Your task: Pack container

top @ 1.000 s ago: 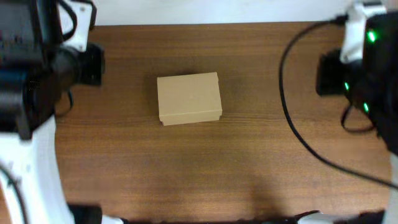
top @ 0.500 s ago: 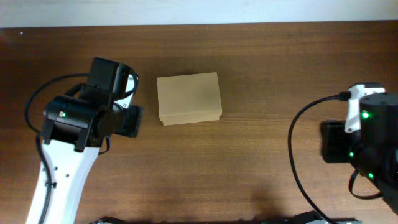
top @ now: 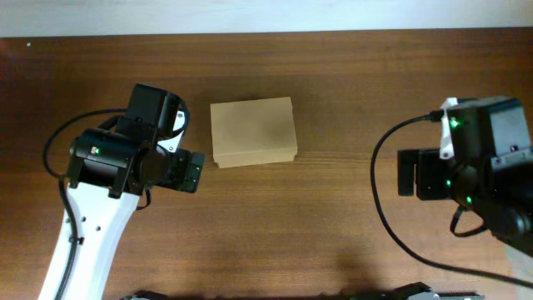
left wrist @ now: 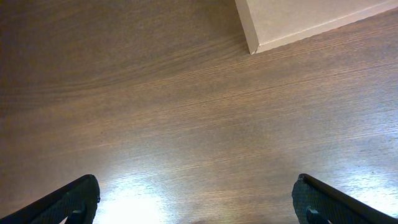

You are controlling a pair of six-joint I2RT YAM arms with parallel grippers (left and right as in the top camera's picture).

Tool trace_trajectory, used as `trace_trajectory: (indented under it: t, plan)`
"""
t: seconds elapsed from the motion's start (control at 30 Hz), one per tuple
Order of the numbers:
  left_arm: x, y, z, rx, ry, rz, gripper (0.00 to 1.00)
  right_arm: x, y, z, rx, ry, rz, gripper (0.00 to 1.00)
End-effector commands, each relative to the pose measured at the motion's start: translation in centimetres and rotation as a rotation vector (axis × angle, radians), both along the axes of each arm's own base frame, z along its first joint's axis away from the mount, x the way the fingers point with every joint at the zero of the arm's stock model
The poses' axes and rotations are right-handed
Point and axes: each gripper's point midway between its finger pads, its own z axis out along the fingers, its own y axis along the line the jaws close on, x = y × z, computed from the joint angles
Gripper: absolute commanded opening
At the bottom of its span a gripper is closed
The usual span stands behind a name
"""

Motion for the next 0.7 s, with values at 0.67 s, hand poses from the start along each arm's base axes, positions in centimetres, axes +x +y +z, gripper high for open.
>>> trace_trajectory:
  t: [0.67]
  plan:
    - [-0.1, -0.2, 0.1, -0.014, -0.01, 0.003, 0.99, 6.5, -4.5, 2.3, 0.1, -0.58, -0.185, 0.99]
